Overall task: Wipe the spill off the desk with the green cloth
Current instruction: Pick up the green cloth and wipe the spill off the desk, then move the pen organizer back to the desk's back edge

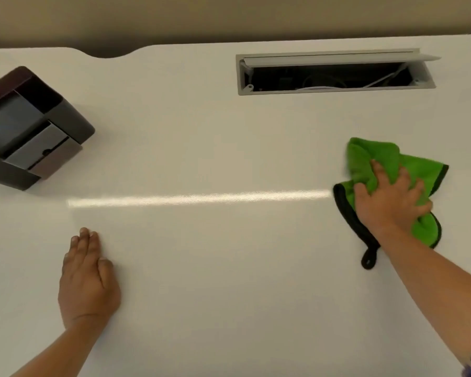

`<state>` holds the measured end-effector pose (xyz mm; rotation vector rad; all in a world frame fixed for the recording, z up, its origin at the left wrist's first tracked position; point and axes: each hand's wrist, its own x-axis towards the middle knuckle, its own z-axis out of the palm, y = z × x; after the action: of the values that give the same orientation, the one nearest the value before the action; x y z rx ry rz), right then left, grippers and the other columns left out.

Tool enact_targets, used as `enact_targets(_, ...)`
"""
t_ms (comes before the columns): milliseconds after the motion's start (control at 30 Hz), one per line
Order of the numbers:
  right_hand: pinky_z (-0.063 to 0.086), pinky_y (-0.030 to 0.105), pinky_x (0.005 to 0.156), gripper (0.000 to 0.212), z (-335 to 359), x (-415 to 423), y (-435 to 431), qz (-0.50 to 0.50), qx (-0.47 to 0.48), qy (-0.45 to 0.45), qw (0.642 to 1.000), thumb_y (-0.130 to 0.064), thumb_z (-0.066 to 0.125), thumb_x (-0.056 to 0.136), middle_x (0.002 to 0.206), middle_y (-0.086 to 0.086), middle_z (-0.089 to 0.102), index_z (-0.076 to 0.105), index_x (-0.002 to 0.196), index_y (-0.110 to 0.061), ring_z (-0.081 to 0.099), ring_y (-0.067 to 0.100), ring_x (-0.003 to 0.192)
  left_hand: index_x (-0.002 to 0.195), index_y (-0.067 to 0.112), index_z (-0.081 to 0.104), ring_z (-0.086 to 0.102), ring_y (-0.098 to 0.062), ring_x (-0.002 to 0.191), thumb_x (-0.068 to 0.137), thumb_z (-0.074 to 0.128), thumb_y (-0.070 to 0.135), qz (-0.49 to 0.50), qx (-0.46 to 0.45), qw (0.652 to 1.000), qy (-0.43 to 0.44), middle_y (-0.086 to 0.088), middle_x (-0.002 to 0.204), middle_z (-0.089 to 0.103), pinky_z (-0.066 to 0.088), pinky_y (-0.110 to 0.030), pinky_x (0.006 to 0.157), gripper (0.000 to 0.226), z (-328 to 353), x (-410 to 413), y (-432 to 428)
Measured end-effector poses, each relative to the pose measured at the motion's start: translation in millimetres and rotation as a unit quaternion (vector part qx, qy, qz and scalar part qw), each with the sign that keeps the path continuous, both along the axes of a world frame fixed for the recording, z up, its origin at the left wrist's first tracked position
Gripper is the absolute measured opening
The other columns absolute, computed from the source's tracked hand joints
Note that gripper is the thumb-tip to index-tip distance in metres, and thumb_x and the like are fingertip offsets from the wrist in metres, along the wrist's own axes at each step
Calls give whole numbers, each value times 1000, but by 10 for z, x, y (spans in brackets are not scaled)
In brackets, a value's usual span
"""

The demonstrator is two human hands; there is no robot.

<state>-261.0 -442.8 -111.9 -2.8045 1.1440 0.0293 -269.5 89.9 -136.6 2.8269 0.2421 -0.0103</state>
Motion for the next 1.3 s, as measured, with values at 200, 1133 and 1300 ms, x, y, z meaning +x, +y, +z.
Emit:
enact_targets(200, 18, 71, 109, 75, 22, 274, 1002, 194, 4, 9, 981, -66, 35, 76, 158, 16, 33, 37, 148, -42, 21, 48, 144, 147, 8, 31, 13, -18, 147, 88, 19, 26, 5, -4, 1000, -1, -6, 159, 24, 12, -39, 119, 63, 17, -5, -17)
enact_targets(1133, 4, 59, 122, 86, 200, -465, 2844, 330, 175, -49, 926, -64, 42, 91, 170, 4, 1, 2, 159, -29, -3, 25, 155, 149, 5, 25, 12, -23, 148, 93, 26, 35, -38, -68, 997, 17, -10, 159, 21, 9, -39, 120, 64, 146, -29, 17)
enact_targets(1300, 18, 45, 117, 81, 461, -282, 3180, 407, 205, -138, 879, -40, 58, 86, 165, -1, 23, 19, 157, -27, 22, 14, 150, 146, 8, 34, 23, -20, 145, 93, 54, 22, -25, -169, 985, 24, -6, 156, 31, 16, -34, 118, 59, 337, 11, 148)
